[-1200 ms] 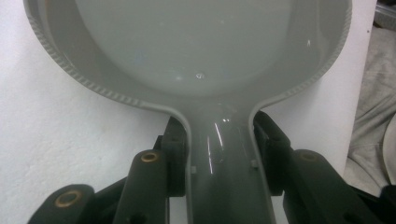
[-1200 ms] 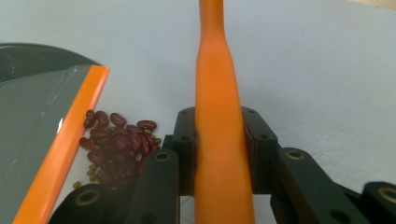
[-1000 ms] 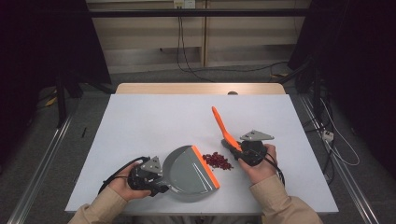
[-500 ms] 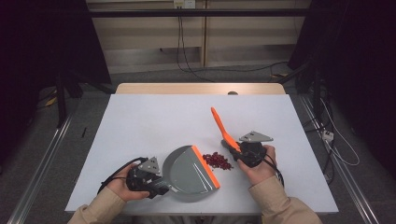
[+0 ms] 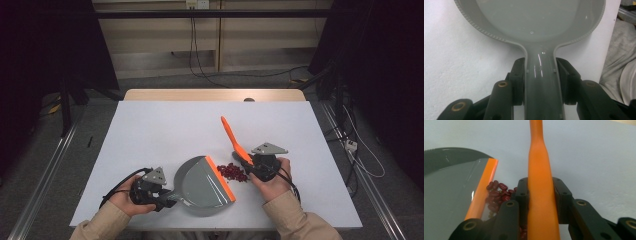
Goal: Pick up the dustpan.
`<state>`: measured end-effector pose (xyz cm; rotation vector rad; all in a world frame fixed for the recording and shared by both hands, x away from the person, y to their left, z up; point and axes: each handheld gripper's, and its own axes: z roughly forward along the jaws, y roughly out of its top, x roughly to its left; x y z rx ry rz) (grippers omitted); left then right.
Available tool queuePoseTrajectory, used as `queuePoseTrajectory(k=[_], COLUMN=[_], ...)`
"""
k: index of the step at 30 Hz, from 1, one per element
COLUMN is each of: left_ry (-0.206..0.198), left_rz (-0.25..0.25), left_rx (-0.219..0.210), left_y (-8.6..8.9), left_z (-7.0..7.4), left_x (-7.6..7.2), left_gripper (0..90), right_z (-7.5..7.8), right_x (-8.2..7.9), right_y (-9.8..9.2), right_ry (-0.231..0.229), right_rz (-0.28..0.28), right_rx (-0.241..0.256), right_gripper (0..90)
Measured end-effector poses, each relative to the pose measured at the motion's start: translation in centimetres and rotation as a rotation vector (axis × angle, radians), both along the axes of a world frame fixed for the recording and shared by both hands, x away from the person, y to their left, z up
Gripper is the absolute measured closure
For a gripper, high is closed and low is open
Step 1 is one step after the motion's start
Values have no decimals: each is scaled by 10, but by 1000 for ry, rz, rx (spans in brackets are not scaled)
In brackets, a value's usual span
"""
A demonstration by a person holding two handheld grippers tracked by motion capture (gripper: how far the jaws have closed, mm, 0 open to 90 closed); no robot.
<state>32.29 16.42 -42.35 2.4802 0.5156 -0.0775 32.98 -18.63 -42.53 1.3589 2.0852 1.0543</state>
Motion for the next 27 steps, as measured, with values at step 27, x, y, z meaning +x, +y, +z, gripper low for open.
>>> queuePoseTrajectory(k=[27], left_ry=[8], left_rz=[-3], left_rx=[-2], left_y=[-11], left_z=[-1], left_x=[4], left_gripper=[625], right_z=[-2], right_x=[-6], right_y=[17], right_ry=[-13], right_rz=[2], right_rx=[6], right_gripper=[706])
